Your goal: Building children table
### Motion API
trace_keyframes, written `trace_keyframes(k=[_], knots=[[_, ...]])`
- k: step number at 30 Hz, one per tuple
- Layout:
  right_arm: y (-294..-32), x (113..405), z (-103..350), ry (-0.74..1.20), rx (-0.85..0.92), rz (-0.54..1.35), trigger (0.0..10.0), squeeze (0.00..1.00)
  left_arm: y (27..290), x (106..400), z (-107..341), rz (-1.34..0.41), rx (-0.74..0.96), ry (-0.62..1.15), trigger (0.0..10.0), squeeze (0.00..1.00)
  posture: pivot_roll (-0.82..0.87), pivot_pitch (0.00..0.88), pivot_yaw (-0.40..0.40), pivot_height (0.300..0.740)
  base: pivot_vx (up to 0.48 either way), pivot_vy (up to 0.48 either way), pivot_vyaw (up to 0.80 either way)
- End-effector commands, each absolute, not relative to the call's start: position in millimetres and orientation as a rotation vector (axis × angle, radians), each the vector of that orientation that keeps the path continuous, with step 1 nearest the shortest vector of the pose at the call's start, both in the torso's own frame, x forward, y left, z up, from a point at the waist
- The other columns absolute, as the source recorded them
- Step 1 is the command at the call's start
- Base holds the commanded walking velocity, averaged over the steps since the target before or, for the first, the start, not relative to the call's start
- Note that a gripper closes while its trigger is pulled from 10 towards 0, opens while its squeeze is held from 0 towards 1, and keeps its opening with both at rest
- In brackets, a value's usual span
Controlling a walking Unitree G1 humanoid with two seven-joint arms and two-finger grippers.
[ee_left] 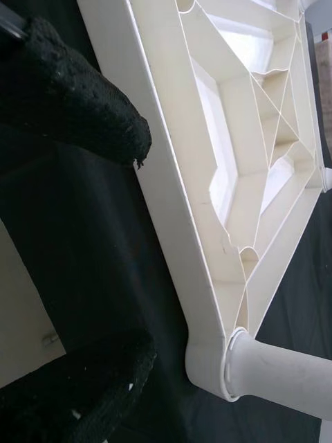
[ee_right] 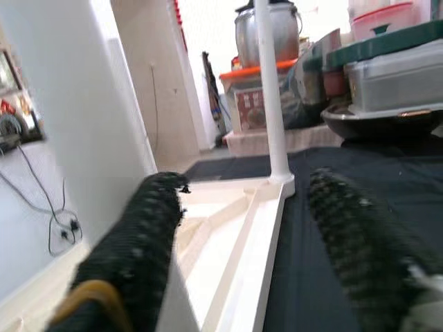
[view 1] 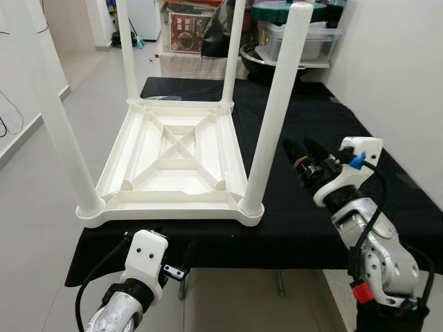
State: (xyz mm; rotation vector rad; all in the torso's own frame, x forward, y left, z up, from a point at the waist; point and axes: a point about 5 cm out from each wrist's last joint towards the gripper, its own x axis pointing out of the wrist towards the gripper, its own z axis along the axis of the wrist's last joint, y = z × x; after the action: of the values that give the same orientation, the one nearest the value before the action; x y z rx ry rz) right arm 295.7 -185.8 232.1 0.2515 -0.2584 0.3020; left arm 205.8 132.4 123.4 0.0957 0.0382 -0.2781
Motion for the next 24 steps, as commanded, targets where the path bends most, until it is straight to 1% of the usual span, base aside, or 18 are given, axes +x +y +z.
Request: trace_keyframes(k=[1,3,4,5,6,7,8,10,12,14,17,20,24], knots=[[-192.8,296.2,235.6,-0.274,0.267,0.292,10.0,1.00,130.9,204.8,119.0,-0.293,0.104,0.064,10.0,0.00,0.08,0.075,-0.089,0.740,0.000,0.000,0.00],[-195.5,297.0,238.6,-0.287,0.267,0.287,10.0,1.00,130.5,204.6,118.7,-0.296,0.106,0.065,10.0,0.00,0.08,0.075,-0.089,0.740,0.000,0.000,0.00],[-204.6,300.5,249.1,-0.321,0.252,0.275,10.0,0.76,130.5,205.0,118.2,-0.299,0.109,0.069,10.0,0.00,0.09,0.074,-0.084,0.740,0.000,0.000,0.00],[-219.6,305.3,265.7,-0.367,0.244,0.241,10.0,0.00,130.9,206.0,117.7,-0.302,0.113,0.074,10.0,0.00,0.09,0.074,-0.084,0.740,0.000,0.000,0.00],[-219.6,305.3,265.7,-0.367,0.244,0.241,10.0,0.00,130.9,206.0,117.7,-0.302,0.113,0.074,10.0,0.00,0.09,0.074,-0.084,0.740,0.000,0.000,0.00],[-234.2,308.7,285.0,-0.436,0.268,0.190,10.0,0.00,131.2,206.0,117.4,-0.306,0.119,0.076,10.0,0.00,0.08,0.074,-0.079,0.740,0.000,0.000,0.00],[-234.2,308.7,285.0,-0.436,0.268,0.190,10.0,0.00,131.2,206.0,117.4,-0.306,0.119,0.076,10.0,0.00,0.08,0.074,-0.079,0.740,0.000,0.000,0.00],[-239.0,308.5,303.0,-0.502,0.307,0.185,10.0,0.00,131.6,206.1,117.0,-0.311,0.123,0.077,10.0,0.00,0.08,0.069,-0.079,0.740,0.000,0.000,0.00],[-231.0,304.8,321.1,-0.577,0.337,0.237,10.0,0.00,130.8,206.6,116.8,-0.319,0.132,0.078,10.0,0.00,0.08,0.070,-0.075,0.740,0.000,0.000,0.00],[-227.8,303.3,326.0,-0.599,0.344,0.256,10.0,0.00,130.5,206.8,116.6,-0.322,0.135,0.078,10.0,0.00,0.08,0.070,-0.075,0.740,0.000,0.000,0.00],[-208.6,297.7,332.1,-0.633,0.367,0.359,10.0,0.00,130.7,207.3,116.2,-0.323,0.138,0.085,10.0,0.00,0.09,0.072,-0.075,0.740,0.000,0.000,0.00],[-187.4,294.5,332.4,-0.619,0.343,0.463,10.0,0.00,131.0,207.2,115.9,-0.325,0.140,0.089,10.0,0.00,0.09,0.071,-0.072,0.740,0.000,0.000,0.00],[-179.2,297.0,332.5,-0.596,0.335,0.477,10.0,0.00,130.4,207.1,116.4,-0.329,0.138,0.089,10.0,0.00,0.09,0.074,-0.075,0.740,0.000,0.000,0.00]])
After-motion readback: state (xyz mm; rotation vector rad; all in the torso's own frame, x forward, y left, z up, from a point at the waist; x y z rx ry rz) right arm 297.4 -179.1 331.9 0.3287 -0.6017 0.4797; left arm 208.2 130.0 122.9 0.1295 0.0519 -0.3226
